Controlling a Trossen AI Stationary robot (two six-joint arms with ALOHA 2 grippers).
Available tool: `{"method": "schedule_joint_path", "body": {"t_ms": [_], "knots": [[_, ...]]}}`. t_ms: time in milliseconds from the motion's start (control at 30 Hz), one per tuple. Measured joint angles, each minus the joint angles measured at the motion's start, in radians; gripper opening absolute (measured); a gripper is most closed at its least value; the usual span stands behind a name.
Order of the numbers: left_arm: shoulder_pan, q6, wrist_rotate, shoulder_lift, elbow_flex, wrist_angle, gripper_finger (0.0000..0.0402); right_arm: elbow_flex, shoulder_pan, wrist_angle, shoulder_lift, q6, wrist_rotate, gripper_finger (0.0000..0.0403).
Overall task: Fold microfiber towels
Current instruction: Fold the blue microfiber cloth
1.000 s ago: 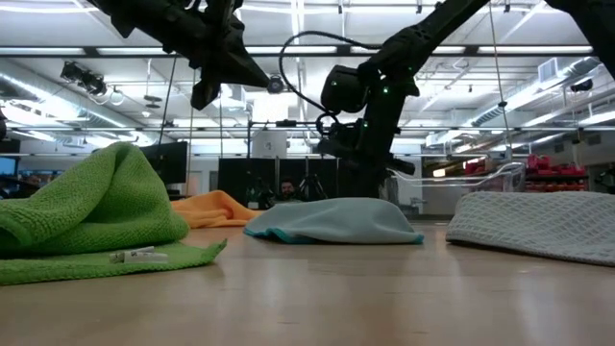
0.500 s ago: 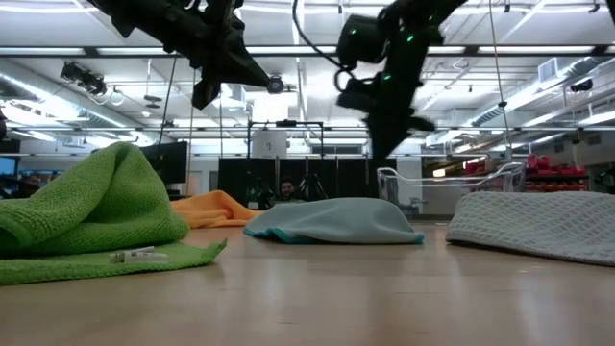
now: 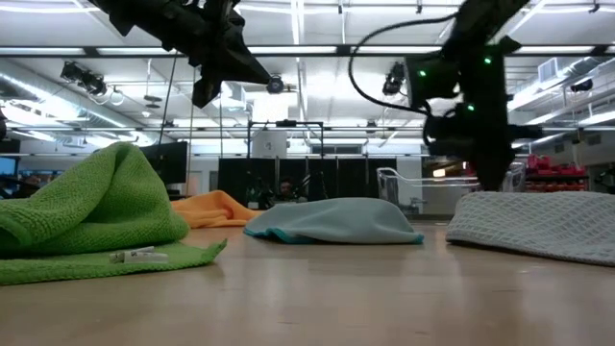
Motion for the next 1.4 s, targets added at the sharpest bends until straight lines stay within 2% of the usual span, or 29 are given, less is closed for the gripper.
{"method": "schedule_joint_path", "body": {"t_ms": [300, 633, 833, 1000, 1100, 1267, 1400], "knots": [[0.001, 0.000, -0.001, 0.000, 0.000, 0.000, 0.0021, -0.101, -0.127, 0.025, -0.080, 0.046, 0.075, 0.0002], [0.000, -0.007, 0.000, 0.000, 0.000, 0.000, 0.0011, -0.108, -0.370, 0.164, -0.083, -0.078, 0.077, 0.0000], [0.000, 0.000, 0.000, 0.000, 0.000, -0.001, 0.0020, -0.108, -0.440, 0.166, -0.083, -0.152, 0.058, 0.0000], [0.002, 0.018, -0.015, 0.000, 0.000, -0.048, 0.0023, -0.103, -0.346, 0.190, -0.118, -0.163, -0.009, 0.0003], [0.002, 0.014, -0.061, 0.000, 0.000, -0.167, 0.0018, -0.090, -0.222, 0.212, -0.173, -0.130, -0.042, 0.0003], [-0.008, -0.032, -0.069, 0.028, -0.001, -0.391, 0.0013, -0.089, -0.012, 0.335, -0.254, -0.045, -0.135, 0.0010], [-0.017, -0.032, -0.067, 0.073, -0.001, -0.357, 0.0020, -0.089, 0.060, 0.491, -0.254, -0.052, -0.146, 0.0021]]}}
